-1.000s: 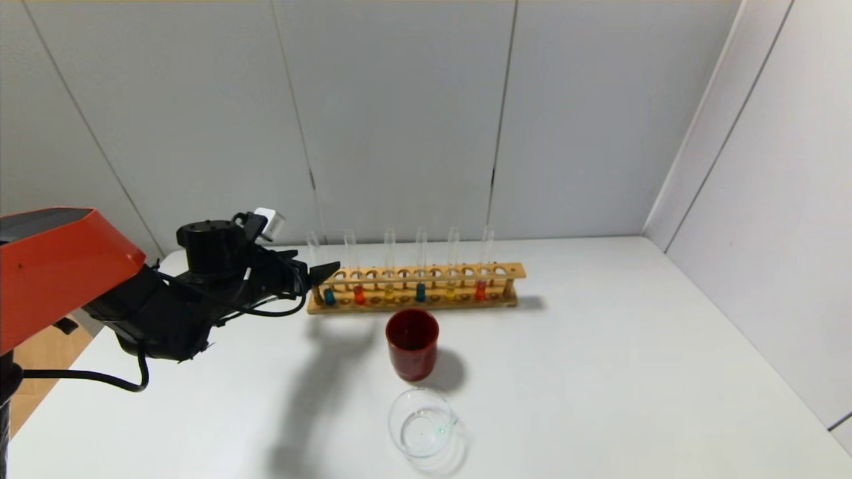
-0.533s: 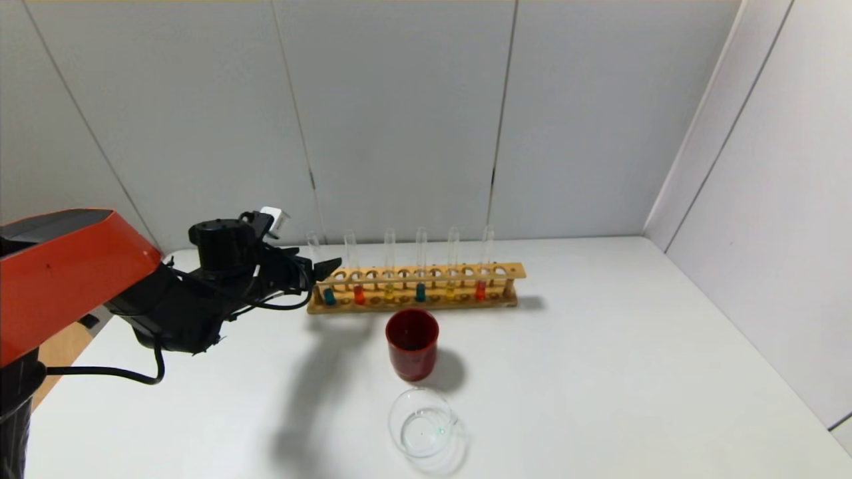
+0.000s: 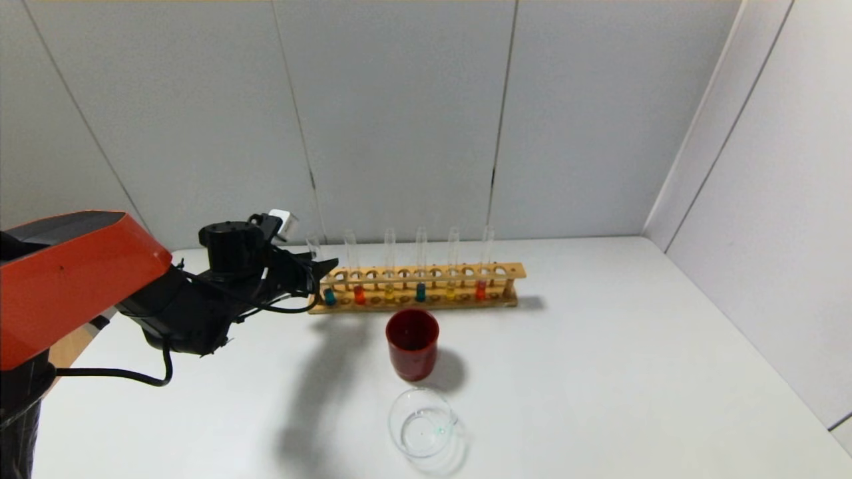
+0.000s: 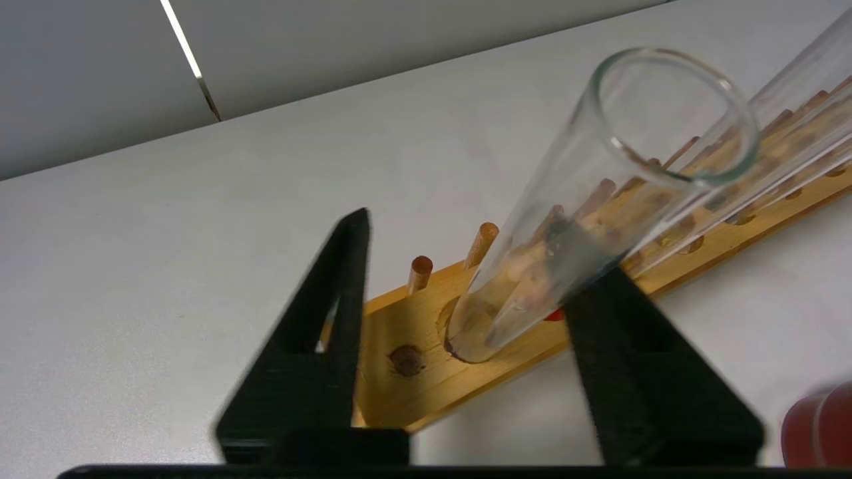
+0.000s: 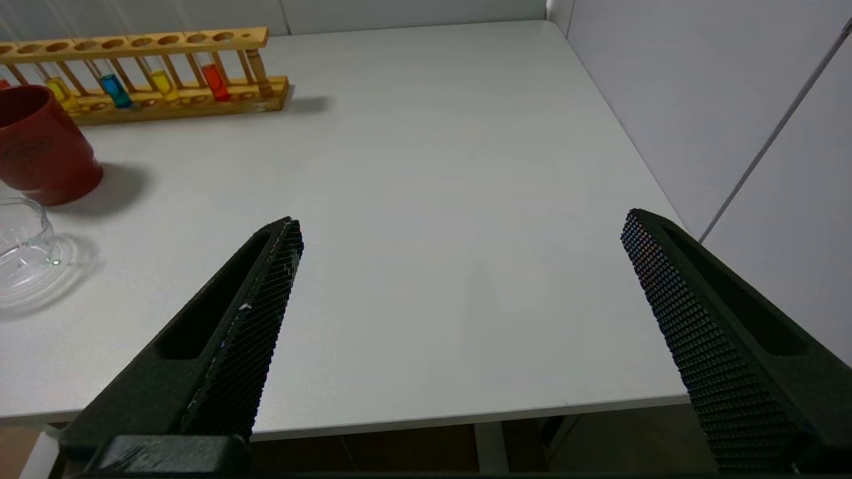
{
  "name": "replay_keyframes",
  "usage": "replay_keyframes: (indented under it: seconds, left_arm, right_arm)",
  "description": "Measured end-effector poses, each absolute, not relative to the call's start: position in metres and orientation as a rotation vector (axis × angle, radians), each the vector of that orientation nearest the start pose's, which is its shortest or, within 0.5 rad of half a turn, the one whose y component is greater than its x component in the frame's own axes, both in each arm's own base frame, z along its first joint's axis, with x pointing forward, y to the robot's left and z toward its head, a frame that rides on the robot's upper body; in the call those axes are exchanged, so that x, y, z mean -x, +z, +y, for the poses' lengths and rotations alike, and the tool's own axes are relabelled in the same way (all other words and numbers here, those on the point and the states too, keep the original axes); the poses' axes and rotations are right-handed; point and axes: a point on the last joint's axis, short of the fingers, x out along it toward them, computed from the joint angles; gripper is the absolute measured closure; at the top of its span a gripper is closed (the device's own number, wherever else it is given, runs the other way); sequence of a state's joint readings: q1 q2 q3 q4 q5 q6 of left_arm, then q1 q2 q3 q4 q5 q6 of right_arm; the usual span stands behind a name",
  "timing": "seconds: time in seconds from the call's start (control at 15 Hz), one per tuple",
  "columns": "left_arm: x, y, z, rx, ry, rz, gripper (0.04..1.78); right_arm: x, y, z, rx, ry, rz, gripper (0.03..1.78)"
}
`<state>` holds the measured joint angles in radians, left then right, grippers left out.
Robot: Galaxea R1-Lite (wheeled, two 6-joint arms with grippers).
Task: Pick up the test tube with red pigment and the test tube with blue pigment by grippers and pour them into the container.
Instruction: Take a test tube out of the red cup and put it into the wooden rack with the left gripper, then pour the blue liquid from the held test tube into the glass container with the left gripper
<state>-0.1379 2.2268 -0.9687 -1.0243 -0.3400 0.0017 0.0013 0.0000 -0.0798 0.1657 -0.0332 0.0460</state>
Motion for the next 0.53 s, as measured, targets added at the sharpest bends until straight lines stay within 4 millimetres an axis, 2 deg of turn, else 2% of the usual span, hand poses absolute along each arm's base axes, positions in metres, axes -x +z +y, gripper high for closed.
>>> replay_keyframes:
  seconds: [0.13, 0.2, 0.53]
  left_arm:
    - [-0.4017, 0.0713, -0.0652, 0.022, -0.481, 0.235, 1.38]
    - [-0.4017, 0.0717, -0.0651, 0.022, -0.480, 0.232, 1.48]
    - [-0.4014, 0.0727, -0.0653, 0.020, -0.465, 0.232, 1.49]
  right_arm:
    - [0.0298, 0.0803, -0.0008, -0.044, -0.034, 0.085, 0.06]
    - [0.0298, 0.0803, -0.0008, -0.044, -0.034, 0.085, 0.06]
    - [0.0298, 0.0803, -0.0008, -0.044, -0.034, 0.085, 0.06]
